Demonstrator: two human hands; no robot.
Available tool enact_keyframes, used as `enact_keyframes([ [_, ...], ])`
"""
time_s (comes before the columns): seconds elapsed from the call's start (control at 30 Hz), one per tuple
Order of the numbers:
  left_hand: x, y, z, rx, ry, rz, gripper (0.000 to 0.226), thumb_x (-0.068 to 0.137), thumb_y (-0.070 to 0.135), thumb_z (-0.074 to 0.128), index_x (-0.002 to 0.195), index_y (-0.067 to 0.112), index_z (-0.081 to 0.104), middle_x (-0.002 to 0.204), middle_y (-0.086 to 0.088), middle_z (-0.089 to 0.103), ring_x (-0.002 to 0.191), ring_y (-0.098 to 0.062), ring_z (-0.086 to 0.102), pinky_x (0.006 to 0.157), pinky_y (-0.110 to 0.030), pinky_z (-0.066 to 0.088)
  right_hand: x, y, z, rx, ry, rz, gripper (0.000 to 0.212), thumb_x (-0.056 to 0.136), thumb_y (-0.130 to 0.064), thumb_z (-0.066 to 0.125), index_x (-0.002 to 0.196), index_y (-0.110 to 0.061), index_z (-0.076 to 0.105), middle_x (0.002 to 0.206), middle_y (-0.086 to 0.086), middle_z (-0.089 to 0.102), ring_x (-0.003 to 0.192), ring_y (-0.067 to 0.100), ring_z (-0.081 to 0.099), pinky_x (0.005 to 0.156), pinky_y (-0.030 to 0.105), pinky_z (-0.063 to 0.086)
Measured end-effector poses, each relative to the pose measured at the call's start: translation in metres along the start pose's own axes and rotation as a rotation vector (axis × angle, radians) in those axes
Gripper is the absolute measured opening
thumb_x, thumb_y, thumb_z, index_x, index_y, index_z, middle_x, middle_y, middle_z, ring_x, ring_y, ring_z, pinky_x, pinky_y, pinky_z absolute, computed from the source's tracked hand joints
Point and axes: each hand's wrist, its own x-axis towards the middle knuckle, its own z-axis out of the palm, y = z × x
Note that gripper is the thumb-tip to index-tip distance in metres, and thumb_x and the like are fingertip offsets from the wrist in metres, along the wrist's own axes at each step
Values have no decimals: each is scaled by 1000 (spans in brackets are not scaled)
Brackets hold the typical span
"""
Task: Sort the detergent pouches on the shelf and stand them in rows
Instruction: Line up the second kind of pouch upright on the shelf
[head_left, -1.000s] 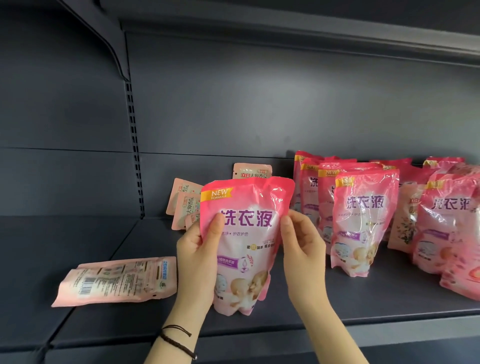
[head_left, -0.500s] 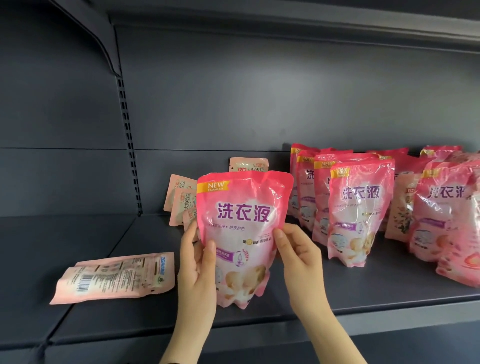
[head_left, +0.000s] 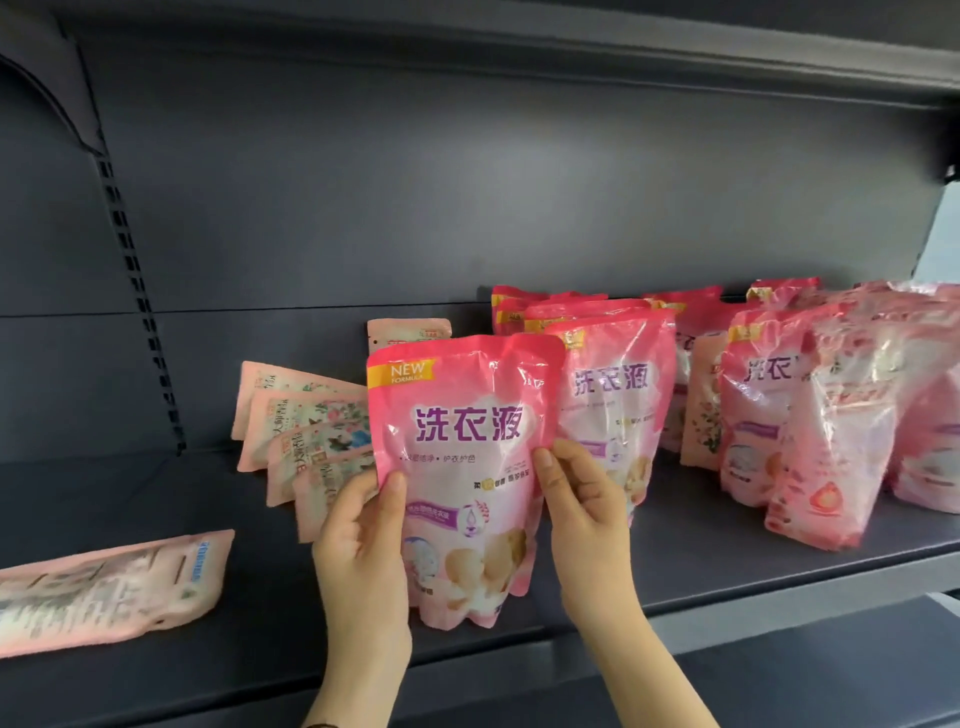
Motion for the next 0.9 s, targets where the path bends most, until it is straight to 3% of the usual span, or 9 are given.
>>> enact_keyframes([
  [0.23,-35,-31,106,-61,39,-36,17,80,43,61,90,33,70,94,7,73,88,-8,69,72,-31,50,41,-7,-109,-34,-73,-40,19,91,-31,53,83,-25,69,74,-2,62,72,6,53,66,19,45],
  [0.33,-48,-42,139,-45,61,-33,16,84,42,59,95,35,70,98,6,73,92,-9,69,72,-28,52,53,-4,-143,-27,-105,-23,19,92,-26,52,90,-26,72,84,-4,69,81,7,61,73,21,50],
  [0.5,-59,-46,156,42,58,1,18,88,43,56,101,41,67,103,13,71,96,-3,67,69,-19,56,55,7,-172,-71,-163,36,22,96,-19,52,102,-30,70,101,-4,72,98,17,66,88,39,54],
  [0.63,-64,-51,145,129,37,-6,22,88,39,54,106,42,66,108,17,70,104,0,64,78,-23,56,44,13,-181,-167,-241,12,38,96,-8,53,117,-39,59,110,-19,69,107,1,63,86,15,50],
  [0.73,-68,-54,135,166,21,-21,24,84,39,57,104,33,70,106,11,72,104,-6,66,84,-29,52,38,16,-184,-215,-271,11,47,95,-8,56,123,-45,52,105,-19,70,102,-2,64,81,8,47],
  [0.9,-62,-53,137,246,27,-13,13,85,37,61,93,34,71,93,12,74,90,-2,68,67,-17,54,40,15,-185,-286,-294,-18,62,92,-4,58,122,-57,45,94,-18,72,91,-1,67,75,5,46],
])
